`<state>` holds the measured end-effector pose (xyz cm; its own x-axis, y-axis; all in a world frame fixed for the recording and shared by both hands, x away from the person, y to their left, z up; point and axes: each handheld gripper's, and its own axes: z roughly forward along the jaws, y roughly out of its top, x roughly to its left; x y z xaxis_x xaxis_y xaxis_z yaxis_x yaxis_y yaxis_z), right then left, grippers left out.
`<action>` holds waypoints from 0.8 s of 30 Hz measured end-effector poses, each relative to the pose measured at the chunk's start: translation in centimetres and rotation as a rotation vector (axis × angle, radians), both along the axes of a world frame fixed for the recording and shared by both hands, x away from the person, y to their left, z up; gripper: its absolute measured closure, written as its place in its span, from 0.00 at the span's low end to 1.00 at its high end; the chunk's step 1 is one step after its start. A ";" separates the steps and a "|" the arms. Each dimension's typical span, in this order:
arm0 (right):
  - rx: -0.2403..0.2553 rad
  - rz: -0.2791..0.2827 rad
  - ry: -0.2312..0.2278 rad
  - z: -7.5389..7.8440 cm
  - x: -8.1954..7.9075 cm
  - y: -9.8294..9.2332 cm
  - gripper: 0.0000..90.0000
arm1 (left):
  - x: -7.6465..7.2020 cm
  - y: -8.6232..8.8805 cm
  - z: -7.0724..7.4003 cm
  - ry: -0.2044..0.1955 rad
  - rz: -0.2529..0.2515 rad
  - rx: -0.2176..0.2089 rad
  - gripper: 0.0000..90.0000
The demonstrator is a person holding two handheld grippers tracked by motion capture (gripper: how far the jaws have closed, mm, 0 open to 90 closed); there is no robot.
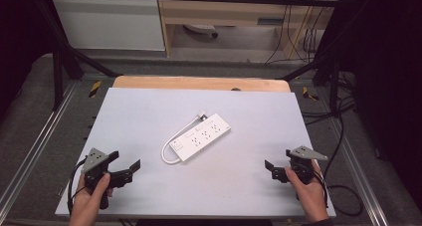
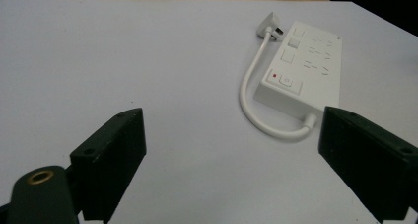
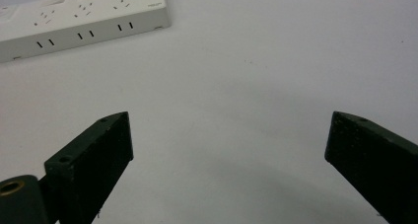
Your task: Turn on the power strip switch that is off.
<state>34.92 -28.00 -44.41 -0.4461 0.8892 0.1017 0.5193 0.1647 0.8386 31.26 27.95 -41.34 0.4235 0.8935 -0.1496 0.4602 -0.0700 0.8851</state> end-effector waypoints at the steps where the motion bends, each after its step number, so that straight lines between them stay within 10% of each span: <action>1: 0.001 0.000 0.009 0.0 0.0 0.0 0.06 | 0.0 0.0 0.0 0.000 0.000 0.000 0.12; 24: 0.020 0.004 -0.013 0.2 0.1 0.3 0.05 | -0.1 -0.3 0.1 -0.002 -0.025 -0.021 0.11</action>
